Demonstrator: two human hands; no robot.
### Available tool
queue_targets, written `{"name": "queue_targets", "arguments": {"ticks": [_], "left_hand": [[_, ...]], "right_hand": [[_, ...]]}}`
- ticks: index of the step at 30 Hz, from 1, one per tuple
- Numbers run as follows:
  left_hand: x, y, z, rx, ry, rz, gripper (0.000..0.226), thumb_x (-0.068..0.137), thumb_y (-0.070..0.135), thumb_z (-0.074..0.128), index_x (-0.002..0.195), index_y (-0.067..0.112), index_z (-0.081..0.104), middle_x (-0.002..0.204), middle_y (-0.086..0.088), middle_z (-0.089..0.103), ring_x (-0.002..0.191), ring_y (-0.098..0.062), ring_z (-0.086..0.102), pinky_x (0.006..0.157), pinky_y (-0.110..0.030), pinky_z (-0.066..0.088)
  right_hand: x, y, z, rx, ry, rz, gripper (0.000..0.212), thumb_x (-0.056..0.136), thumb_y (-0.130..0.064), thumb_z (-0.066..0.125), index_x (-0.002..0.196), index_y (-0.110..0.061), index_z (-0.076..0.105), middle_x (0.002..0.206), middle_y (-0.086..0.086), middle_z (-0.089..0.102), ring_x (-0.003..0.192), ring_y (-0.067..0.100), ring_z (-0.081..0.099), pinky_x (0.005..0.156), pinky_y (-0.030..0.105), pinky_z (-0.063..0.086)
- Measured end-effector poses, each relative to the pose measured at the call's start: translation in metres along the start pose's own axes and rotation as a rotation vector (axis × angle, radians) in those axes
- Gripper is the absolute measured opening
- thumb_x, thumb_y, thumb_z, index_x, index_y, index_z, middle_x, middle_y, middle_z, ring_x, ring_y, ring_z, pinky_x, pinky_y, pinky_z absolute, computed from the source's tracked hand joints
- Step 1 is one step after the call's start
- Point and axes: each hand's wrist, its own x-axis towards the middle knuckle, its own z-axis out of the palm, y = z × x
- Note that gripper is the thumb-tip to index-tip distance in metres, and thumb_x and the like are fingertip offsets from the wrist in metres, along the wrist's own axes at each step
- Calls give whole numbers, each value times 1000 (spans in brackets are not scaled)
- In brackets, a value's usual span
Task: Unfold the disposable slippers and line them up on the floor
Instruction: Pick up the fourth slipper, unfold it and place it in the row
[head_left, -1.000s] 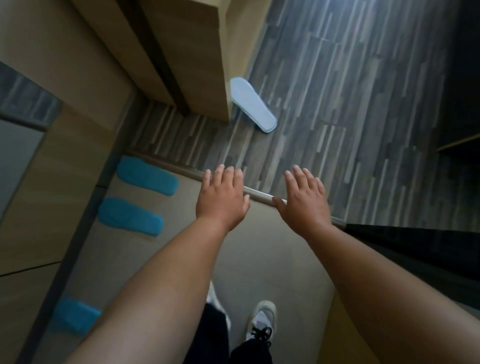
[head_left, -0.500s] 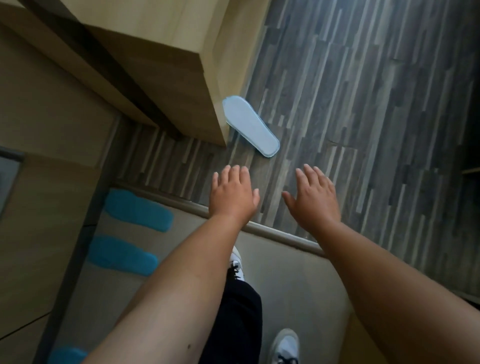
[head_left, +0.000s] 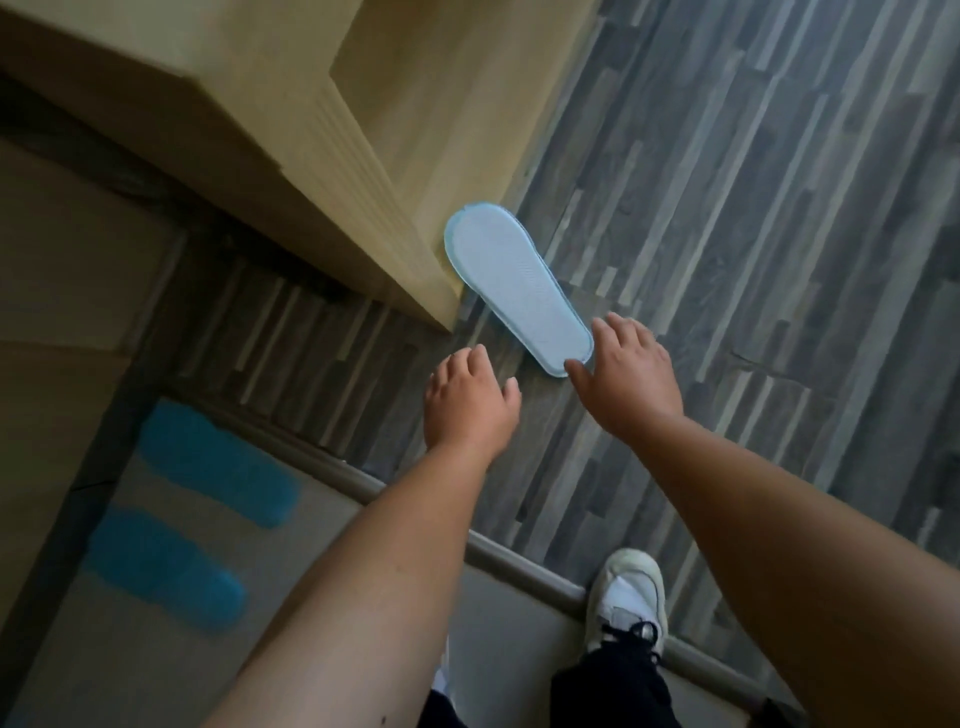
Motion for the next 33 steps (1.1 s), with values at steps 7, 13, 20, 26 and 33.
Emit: {"name": "queue_targets", "arguments": {"ticks": [7,13,20,26,33], "left_hand": [[65,3,32,-341,-53,-212,55,93,39,45,138,10,36,142,-15,43,125,-34,47,96,-45,42],[102,7,49,-631,-24,-347,36,95,30,47,124,8,51,121,-14,63,112,-33,58,93,-39,46],[110,9,46,-739,47,-355,13,93,18,52,80,17,54,84,-5,64,88,-31,62,75,-33,44],[52,13,-8,-739,-27,-304,12,91,22,52,81,19,58,93,-6,69,89,-27,63,78,-34,49],[-39,16,-82,-732,-167,-259,16,93,27,50,81,17,55,86,-4,63,83,-26,59,71,-31,45]], "right_hand": [[81,-10,32,176,-30,38,62,93,-46,47,144,-12,33,147,11,41,132,32,38,104,45,35],[118,-27,52,311,-43,137,63,93,-39,48,146,-11,28,145,15,41,128,35,40,100,44,37],[113,-24,42,462,14,259,30,93,-31,51,114,-12,58,113,15,63,104,35,57,72,33,36],[50,-22,-7,632,-9,378,18,92,-30,52,89,-17,64,84,3,63,84,24,60,66,27,38],[-57,-47,-66,854,-26,558,14,88,-29,60,80,-17,62,76,4,65,73,23,62,66,37,52]]}}
